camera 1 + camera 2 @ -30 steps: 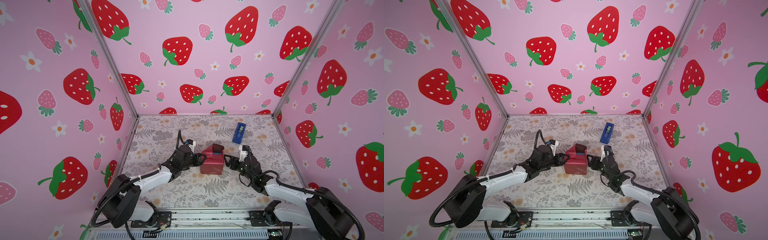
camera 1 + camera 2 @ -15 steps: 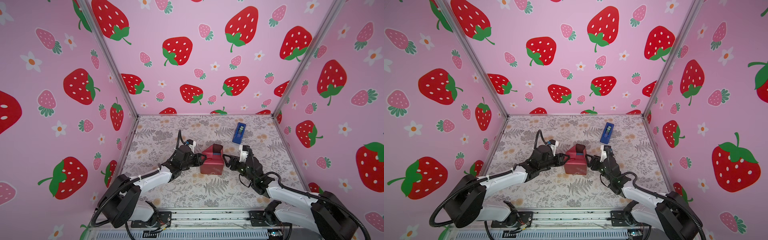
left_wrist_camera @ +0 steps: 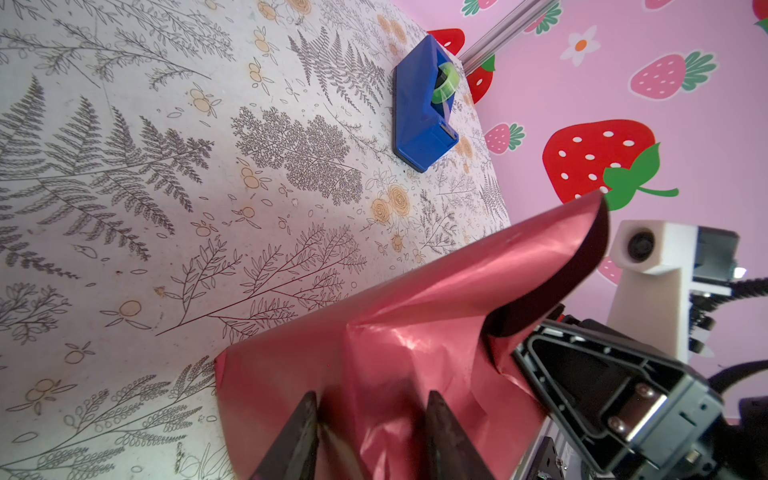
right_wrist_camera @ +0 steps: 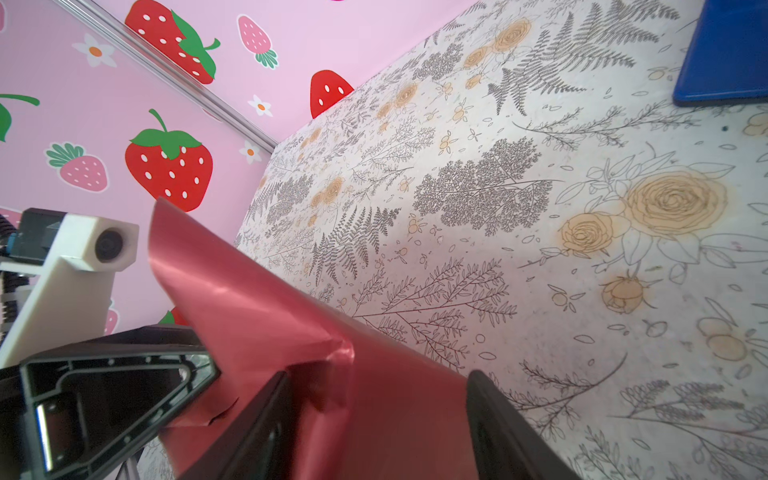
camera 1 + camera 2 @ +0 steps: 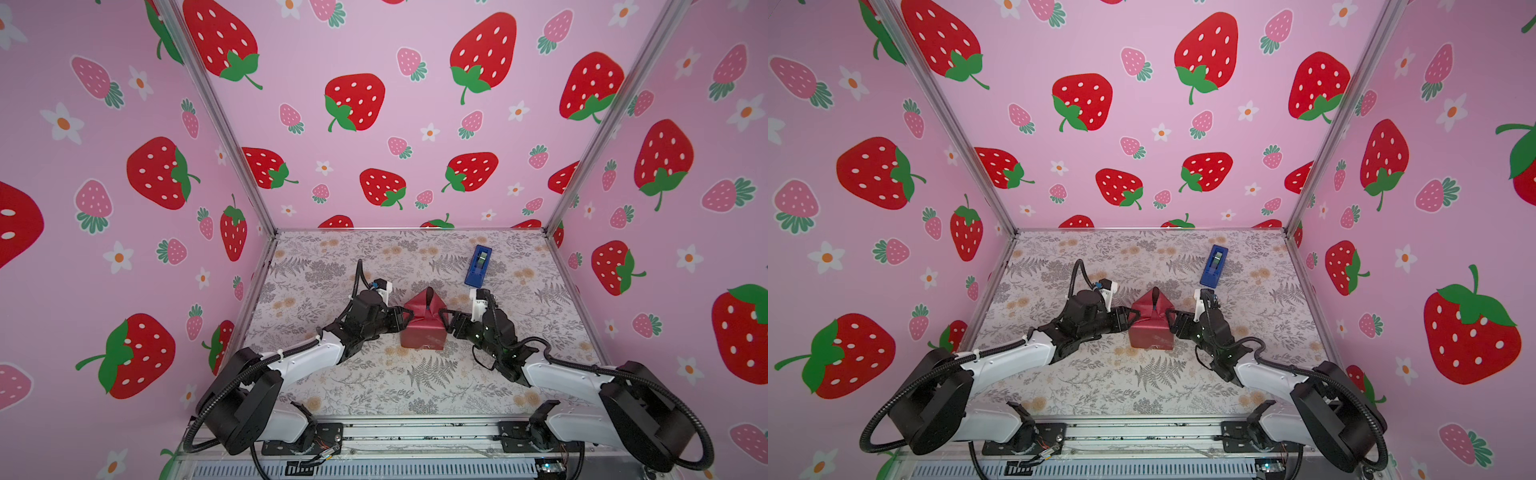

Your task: Wrap the gift box in paper

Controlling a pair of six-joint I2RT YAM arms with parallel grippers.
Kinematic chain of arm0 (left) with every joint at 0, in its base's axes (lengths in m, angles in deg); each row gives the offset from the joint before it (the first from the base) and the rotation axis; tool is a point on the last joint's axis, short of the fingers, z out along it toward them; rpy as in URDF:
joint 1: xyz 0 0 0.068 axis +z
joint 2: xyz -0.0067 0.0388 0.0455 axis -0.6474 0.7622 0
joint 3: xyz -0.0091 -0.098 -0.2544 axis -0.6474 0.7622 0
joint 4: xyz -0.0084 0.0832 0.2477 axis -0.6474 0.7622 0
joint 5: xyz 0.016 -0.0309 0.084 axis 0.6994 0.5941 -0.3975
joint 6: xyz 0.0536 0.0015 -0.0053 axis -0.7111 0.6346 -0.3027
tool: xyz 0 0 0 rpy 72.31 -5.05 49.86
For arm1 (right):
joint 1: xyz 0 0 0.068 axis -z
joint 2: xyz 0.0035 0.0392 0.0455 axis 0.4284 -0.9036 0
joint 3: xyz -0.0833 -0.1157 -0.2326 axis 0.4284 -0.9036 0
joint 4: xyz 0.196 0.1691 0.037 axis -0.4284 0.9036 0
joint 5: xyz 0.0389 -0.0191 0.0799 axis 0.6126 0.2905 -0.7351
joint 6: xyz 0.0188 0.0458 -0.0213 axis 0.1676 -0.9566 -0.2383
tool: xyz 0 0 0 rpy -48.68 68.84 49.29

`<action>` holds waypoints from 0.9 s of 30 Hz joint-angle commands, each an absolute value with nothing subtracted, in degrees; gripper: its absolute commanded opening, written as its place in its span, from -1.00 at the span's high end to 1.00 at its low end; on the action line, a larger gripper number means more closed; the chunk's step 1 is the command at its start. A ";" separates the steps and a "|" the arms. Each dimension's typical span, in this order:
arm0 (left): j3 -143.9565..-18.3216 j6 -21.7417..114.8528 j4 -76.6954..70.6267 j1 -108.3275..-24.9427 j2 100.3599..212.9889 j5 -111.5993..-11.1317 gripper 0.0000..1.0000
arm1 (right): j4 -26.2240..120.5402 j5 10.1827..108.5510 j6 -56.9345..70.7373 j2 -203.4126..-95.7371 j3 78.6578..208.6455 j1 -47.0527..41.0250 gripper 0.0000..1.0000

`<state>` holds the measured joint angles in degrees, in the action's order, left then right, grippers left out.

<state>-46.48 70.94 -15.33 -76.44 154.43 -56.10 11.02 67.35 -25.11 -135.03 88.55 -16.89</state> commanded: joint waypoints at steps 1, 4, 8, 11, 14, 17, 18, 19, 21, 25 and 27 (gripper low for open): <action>-45.16 70.21 -4.02 -76.98 157.90 -55.34 0.14 | 15.41 65.35 -25.12 -137.97 90.05 -17.19 -0.36; -45.41 69.78 -3.19 -76.99 157.94 -55.36 0.14 | 17.09 64.51 -25.64 -139.66 91.32 -17.25 -0.37; -45.83 68.99 -1.81 -76.99 157.70 -55.70 0.14 | 18.03 62.83 -25.90 -140.67 92.13 -17.17 -0.37; -46.18 68.41 -0.62 -77.00 157.76 -56.03 0.14 | 18.30 60.87 -25.30 -140.68 92.67 -16.94 -0.37; -46.57 67.65 0.81 -77.08 157.85 -56.67 0.14 | 18.61 58.72 -25.04 -140.00 92.93 -16.23 -0.38; -47.21 66.88 2.49 -77.25 158.06 -57.44 0.14 | 18.83 55.69 -24.49 -138.84 93.19 -14.85 -0.38; -47.43 66.66 2.97 -77.26 158.19 -57.62 0.14 | 18.91 54.53 -24.38 -138.27 93.33 -14.34 -0.38; -47.55 66.45 3.37 -77.26 158.16 -57.71 0.14 | 19.00 53.33 -23.95 -137.43 93.50 -13.81 -0.38; -47.39 66.42 3.51 -77.26 158.00 -57.99 0.14 | 20.24 52.09 -22.65 -135.28 94.03 -13.03 -0.39; -47.18 66.52 3.55 -77.26 157.75 -58.20 0.14 | 22.43 50.08 -19.63 -130.69 94.63 -11.15 -0.39; -47.13 66.51 3.55 -77.26 157.72 -58.26 0.14 | 23.22 50.59 -18.75 -128.18 93.95 -9.80 -0.38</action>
